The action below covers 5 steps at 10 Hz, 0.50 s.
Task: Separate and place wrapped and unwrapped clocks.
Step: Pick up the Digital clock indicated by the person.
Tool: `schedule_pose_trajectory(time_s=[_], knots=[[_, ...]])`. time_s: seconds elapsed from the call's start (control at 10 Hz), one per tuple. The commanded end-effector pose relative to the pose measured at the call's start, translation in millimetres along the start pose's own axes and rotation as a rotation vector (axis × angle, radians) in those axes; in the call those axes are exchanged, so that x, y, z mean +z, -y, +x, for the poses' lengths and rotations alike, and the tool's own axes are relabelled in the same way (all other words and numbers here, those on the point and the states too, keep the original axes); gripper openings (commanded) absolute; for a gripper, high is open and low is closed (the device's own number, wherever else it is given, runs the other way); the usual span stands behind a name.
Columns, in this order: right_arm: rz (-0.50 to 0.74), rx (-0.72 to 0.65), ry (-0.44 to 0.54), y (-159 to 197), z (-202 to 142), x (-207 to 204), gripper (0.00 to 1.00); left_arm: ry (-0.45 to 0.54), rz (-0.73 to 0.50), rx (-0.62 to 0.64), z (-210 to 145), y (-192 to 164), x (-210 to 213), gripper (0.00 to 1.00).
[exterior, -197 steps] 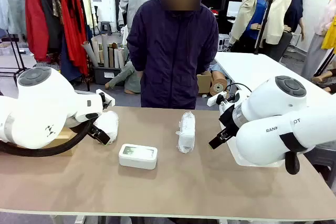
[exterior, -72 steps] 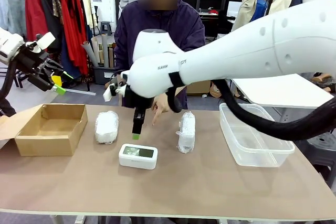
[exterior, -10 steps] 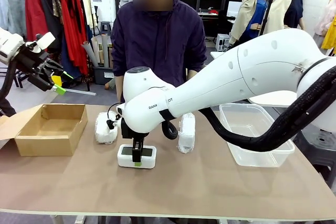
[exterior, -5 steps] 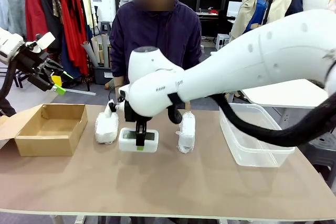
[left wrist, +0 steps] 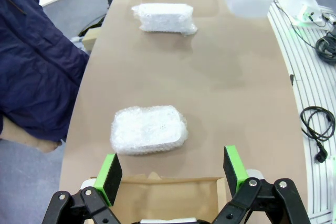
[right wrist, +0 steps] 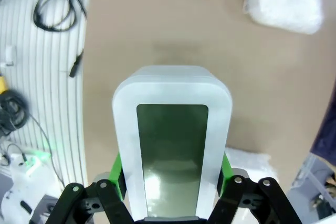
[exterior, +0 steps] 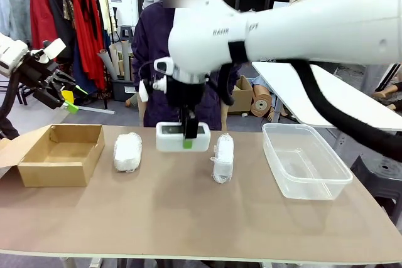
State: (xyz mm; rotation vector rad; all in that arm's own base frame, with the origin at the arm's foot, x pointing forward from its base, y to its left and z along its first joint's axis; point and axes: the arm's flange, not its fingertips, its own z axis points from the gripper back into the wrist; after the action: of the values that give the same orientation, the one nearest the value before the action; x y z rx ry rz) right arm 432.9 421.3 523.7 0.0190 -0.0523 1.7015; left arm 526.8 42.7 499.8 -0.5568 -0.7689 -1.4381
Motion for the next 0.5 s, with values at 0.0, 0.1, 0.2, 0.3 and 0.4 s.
schedule_pose_trajectory(time_s=[0.0,0.1,0.2,0.3,0.4], knots=[[-0.043,0.017,-0.01,-2.2,-3.0,40.8,0.0,-0.002,-0.002,-0.004,1.4,4.5,0.5,1.0],[-0.07,0.012,-0.007,-7.0,-0.9,62.2,0.0,-0.002,-0.002,-0.004,1.4,4.5,0.5,1.0],[-0.09,0.006,-0.01,-10.0,-0.4,77.7,0.0,-0.002,-0.002,-0.004,1.4,4.5,0.5,1.0],[-0.122,-0.008,-0.019,-12.6,-0.6,90.2,0.0,-0.002,-0.002,-0.004,1.4,4.5,0.5,1.0],[-0.142,-0.013,-0.02,-14.6,-0.4,99.2,0.0,-0.002,-0.002,-0.004,1.4,4.5,0.5,1.0]])
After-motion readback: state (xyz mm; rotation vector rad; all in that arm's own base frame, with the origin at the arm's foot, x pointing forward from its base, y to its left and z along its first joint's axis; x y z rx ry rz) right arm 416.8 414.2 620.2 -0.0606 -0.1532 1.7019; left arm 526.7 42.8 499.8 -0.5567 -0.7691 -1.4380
